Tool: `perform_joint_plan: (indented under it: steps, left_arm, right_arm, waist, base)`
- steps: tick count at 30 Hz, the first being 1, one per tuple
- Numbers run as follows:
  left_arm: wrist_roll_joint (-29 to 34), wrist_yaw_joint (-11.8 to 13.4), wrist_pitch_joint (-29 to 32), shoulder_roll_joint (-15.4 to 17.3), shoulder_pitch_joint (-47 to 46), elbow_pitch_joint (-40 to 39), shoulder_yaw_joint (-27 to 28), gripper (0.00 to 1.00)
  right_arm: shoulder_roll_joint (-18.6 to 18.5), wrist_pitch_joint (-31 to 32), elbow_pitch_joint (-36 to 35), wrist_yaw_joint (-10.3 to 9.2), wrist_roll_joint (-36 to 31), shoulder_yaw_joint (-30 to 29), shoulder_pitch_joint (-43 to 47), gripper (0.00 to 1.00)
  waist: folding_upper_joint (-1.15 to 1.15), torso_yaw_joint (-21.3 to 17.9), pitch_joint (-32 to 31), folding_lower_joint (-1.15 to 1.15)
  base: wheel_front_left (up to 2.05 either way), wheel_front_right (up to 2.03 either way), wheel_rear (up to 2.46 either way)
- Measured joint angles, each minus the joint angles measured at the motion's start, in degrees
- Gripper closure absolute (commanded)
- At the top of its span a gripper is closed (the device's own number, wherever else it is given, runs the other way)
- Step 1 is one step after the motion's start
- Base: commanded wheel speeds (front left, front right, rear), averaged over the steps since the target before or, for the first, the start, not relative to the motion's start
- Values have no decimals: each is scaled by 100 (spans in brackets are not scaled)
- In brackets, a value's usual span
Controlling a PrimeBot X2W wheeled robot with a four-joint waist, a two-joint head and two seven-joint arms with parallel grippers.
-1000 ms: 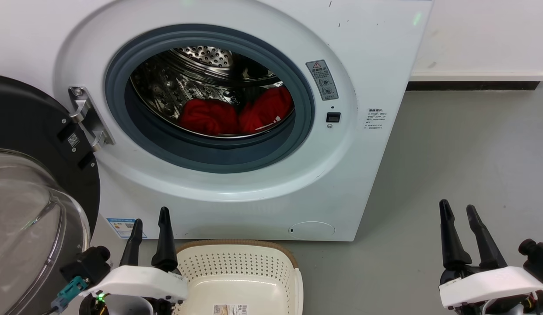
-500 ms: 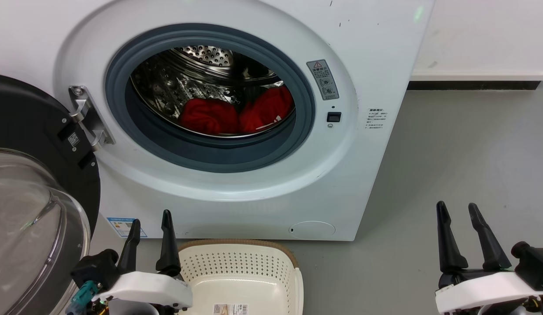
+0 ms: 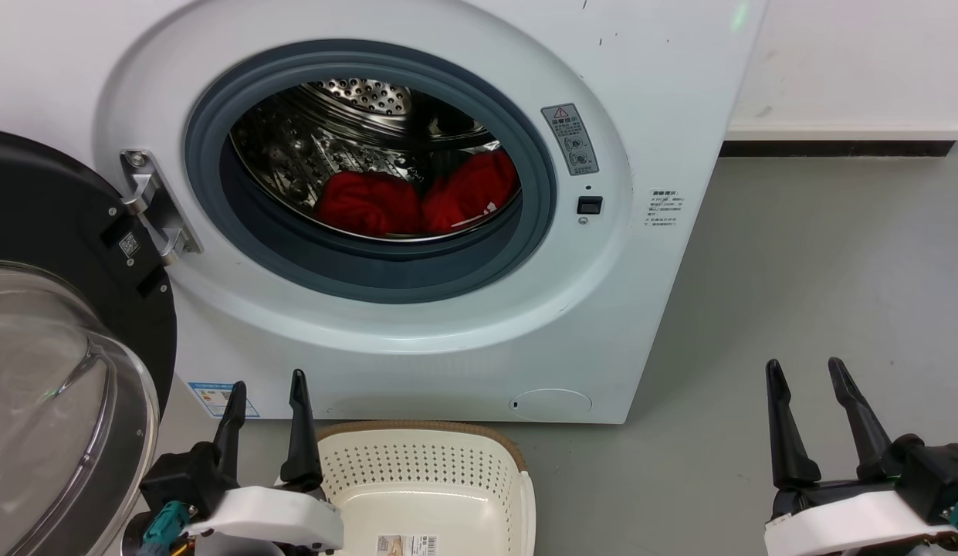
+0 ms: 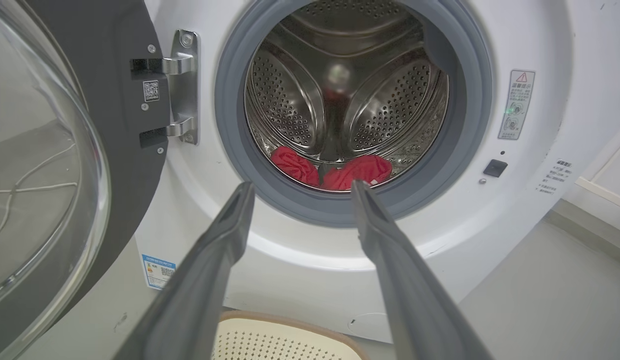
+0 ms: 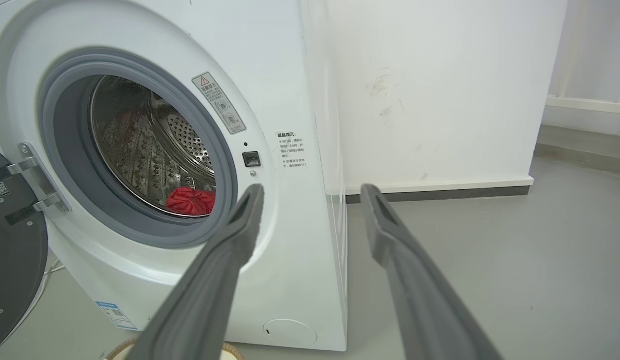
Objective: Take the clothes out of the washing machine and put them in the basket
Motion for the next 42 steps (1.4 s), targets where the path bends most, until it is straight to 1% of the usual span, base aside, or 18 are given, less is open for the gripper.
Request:
perform_joint_plan:
  steps: [12,25,35,42]
  left_arm:
    - [553,-48,-137,-12,74,-3,24,0]
    - [1069,-69,-279,-16,112,52,7,0]
    - [1385,-11,-370,-18,151,58,-34,0]
    - [1390,3,-383,-18,157,91,-33,0]
  right_arm:
    - [-1,-143,-101,1,-525,1,88,0]
    - [-1,-296,-143,1,-940,5,183,0]
    - [-2,-379,-80,1,-1223,-7,222,0]
    - [-2,-389,-38,1,-1202,-10,222,0]
  waist:
    - [0,-10,10,0]
    - [0,-2,25,0]
    - [0,-14,32,0]
    - [0,-16,27,0]
  base:
    - [0,0,0]
    - [0,0,0]
    - [0,0,0]
    - [0,0,0]
